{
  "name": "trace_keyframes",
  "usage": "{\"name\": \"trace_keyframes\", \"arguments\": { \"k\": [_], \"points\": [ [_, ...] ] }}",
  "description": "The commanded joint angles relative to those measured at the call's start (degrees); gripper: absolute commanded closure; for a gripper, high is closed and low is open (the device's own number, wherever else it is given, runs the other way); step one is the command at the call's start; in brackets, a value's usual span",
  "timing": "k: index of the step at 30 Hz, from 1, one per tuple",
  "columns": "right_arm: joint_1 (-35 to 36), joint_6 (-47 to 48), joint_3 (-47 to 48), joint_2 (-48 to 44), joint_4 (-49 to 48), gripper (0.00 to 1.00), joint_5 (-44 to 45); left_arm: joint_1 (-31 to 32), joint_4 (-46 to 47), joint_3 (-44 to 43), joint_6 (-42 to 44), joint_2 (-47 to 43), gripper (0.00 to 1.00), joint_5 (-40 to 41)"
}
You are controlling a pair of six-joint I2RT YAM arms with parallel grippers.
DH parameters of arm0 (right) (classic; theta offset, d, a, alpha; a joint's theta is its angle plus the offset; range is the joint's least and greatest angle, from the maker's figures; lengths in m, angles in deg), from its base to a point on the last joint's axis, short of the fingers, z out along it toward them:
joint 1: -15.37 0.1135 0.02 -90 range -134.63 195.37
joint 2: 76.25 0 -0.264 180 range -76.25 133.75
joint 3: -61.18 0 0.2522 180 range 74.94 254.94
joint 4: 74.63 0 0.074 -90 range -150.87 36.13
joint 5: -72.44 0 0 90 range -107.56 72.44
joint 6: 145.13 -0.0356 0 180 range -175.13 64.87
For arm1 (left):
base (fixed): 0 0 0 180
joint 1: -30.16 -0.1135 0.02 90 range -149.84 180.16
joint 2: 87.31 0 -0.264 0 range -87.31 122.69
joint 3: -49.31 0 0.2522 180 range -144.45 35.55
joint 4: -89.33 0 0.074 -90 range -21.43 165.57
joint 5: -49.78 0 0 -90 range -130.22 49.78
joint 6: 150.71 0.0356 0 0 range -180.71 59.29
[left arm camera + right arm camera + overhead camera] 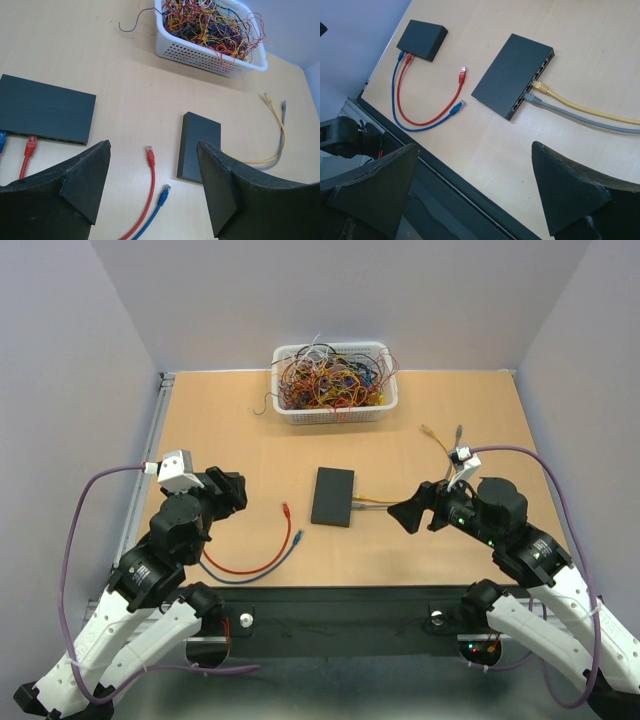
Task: Insert the plug into the switch port
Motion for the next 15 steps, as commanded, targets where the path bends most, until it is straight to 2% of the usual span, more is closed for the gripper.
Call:
{"name": "trace_keyframes", "arguments": {
  "k": [1, 15],
  "points": [
    [0.2, 0.3, -0.2, -0.2, -2.4, 0.00, -0.9, 0.1, 1.8, 0.4, 0.6, 0.1, 0.20, 0.8],
    [0.2, 0.4, -0.8, -0.9, -3.3, 0.00, -2.5, 0.1, 1.8, 0.4, 0.6, 0.2, 0.20, 1.0]
  ]
}}
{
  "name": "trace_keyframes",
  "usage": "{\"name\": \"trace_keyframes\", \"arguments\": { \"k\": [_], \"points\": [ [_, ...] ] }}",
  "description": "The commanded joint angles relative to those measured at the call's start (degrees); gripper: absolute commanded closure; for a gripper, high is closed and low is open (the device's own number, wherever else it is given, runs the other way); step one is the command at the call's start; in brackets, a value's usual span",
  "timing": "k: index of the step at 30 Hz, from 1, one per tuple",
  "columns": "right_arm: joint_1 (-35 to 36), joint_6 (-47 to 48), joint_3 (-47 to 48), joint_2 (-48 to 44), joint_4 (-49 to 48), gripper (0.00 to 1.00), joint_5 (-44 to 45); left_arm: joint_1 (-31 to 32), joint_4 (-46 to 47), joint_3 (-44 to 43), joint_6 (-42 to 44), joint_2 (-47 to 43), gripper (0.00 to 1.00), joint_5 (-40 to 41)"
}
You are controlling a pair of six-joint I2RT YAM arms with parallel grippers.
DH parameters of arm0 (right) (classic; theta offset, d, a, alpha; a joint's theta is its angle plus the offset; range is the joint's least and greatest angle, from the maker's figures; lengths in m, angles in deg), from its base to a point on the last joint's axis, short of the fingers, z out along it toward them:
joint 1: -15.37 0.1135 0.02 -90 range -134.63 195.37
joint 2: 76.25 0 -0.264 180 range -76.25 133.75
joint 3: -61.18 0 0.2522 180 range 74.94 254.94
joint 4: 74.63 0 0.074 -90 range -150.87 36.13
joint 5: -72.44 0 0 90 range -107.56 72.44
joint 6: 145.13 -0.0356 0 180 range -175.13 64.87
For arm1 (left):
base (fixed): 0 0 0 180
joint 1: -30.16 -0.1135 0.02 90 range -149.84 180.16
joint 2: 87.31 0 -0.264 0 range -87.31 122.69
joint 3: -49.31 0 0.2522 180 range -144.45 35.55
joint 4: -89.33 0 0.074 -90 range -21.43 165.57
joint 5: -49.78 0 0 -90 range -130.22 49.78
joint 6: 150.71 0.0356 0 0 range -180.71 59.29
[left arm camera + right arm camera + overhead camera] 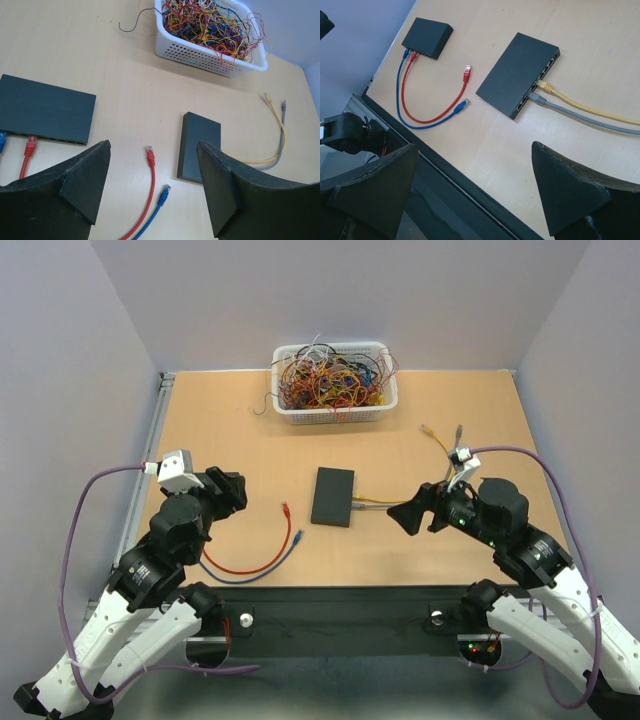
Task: Insert the plug into the switch port
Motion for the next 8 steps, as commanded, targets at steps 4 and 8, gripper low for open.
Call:
{"name": "trace_keyframes", "arguments": {
  "k": [4, 8],
  "points": [
    [0.2, 0.8, -0.9, -1.3, -3.7, 0.01, -2.4, 0.1, 1.8, 0.4, 0.6, 0.3, 0.20, 1.0],
    [0.2, 1.2, -0.6, -3.2, -4.1, 0.00, -2.2, 0.1, 1.8, 0.4, 0.6, 0.4, 0.20, 1.1]
  ]
}}
